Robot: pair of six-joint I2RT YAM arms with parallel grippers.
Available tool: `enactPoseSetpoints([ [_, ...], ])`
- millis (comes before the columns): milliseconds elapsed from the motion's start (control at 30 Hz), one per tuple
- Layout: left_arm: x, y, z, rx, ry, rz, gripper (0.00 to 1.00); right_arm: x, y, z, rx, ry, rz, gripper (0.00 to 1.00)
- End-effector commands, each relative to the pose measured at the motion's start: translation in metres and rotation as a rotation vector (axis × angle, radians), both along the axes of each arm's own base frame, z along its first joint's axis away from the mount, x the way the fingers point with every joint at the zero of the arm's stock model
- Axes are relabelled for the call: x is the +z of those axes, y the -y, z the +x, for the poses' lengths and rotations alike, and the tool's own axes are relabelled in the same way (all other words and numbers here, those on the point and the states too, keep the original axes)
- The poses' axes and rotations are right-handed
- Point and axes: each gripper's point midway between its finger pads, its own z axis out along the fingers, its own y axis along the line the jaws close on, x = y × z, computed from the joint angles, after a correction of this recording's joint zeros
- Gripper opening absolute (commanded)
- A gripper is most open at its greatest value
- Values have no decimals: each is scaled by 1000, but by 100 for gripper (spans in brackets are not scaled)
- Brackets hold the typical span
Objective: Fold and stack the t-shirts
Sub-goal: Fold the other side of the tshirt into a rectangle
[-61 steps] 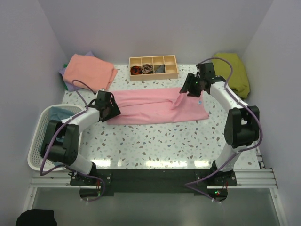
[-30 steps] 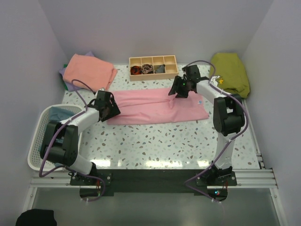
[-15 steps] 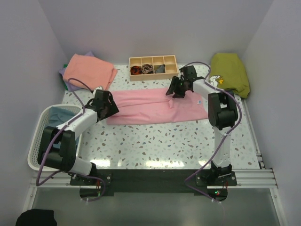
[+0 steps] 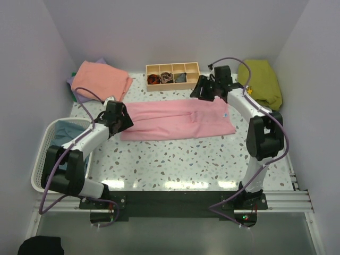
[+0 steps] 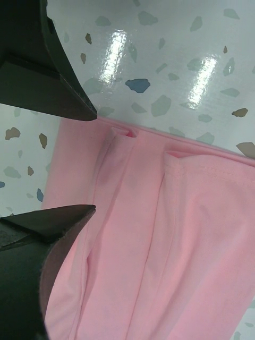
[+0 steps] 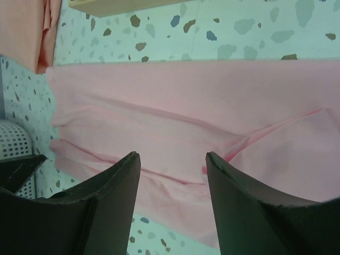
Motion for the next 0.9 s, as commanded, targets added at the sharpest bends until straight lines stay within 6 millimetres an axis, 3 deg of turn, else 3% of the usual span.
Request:
enactPoseSetpoints([
  [0, 17, -1, 8, -7, 56, 6, 69, -14, -5, -27, 32, -42, -24, 57],
  [133, 17, -1, 8, -5, 55, 4, 69, -39, -10, -44, 49, -95, -28, 57],
  [267, 17, -2, 8, -3, 55, 8, 69, -56, -19, -48, 65, -126, -6, 57],
  [433, 15, -3, 6, 0, 47, 9, 69, -88, -20, -44, 64, -175, -25, 57],
  [667, 13, -4, 4, 2, 36, 17, 69, -116, -21, -40, 71, -240, -52, 57],
  [767, 15, -5, 4, 6, 42, 19, 69, -104, -25, -38, 89, -199, -32, 57],
  [867, 23, -5, 7, -1, 68, 18, 69, -71, -24, -34, 94, -119, -28, 57],
])
